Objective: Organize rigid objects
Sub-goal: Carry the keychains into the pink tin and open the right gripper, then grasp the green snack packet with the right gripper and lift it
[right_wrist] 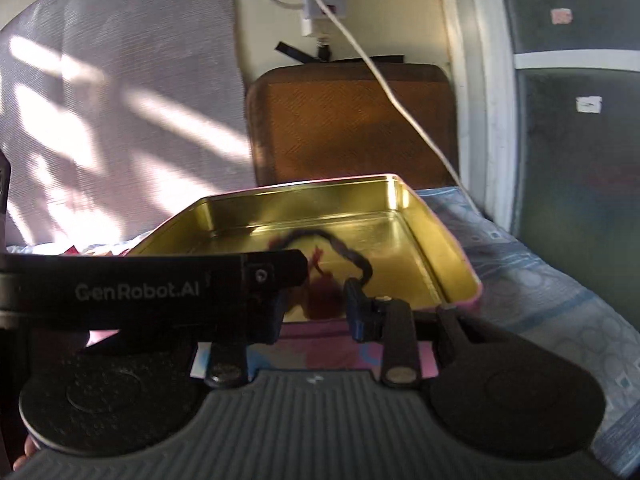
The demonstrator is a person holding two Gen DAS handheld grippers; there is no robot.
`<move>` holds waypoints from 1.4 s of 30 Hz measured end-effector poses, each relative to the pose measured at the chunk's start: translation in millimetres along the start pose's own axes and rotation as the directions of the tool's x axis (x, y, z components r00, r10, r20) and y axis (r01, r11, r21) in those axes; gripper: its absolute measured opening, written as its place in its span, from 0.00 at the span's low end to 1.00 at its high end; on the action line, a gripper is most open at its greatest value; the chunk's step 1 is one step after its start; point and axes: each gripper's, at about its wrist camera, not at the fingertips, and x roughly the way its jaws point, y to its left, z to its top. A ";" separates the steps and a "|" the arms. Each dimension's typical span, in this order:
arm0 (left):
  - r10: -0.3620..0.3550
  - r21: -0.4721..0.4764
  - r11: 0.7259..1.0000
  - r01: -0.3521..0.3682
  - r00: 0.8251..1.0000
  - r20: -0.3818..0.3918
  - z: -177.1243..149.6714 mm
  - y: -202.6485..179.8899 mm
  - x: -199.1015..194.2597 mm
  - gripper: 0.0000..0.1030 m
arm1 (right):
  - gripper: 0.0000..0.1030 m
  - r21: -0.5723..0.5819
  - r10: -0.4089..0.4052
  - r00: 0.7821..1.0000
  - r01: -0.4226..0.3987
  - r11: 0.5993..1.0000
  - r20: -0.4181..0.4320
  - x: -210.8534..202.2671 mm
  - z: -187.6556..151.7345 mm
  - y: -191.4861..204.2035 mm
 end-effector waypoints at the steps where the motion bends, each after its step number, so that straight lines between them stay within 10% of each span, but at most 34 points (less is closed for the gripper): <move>1: 0.010 0.011 1.000 -0.010 1.000 -0.002 0.9 -6.5 2.6 0.53 | 0.36 -0.003 -0.021 1.000 0.021 1.000 0.015 -2.9 -0.8 -3.1; 16: 0.257 -0.004 0.965 -0.263 0.942 0.215 -24.6 9.3 -142.7 0.83 | 0.47 0.071 0.116 0.987 -0.124 0.990 0.109 -59.4 -21.8 15.4; 20: 0.500 -0.065 0.865 -0.497 0.845 0.191 -48.0 57.2 -187.3 0.84 | 0.47 0.038 0.228 0.972 -0.230 0.972 0.052 -59.4 -30.3 45.8; 27: 0.824 -0.147 0.566 -0.811 0.560 0.085 -88.8 146.4 -233.0 0.85 | 0.47 -0.076 0.415 0.904 -0.423 0.903 -0.107 -42.5 -37.5 124.3; 31: 0.803 -0.359 0.572 -0.738 0.594 0.059 -95.0 180.4 -262.0 0.89 | 0.47 -0.179 0.453 0.879 -0.475 0.862 -0.148 -24.5 -27.6 173.5; 42: 0.790 -0.473 0.562 -0.679 0.610 0.063 -103.1 193.7 -277.9 0.92 | 0.58 -0.623 0.248 0.962 -0.264 0.737 -0.115 86.3 -24.9 299.6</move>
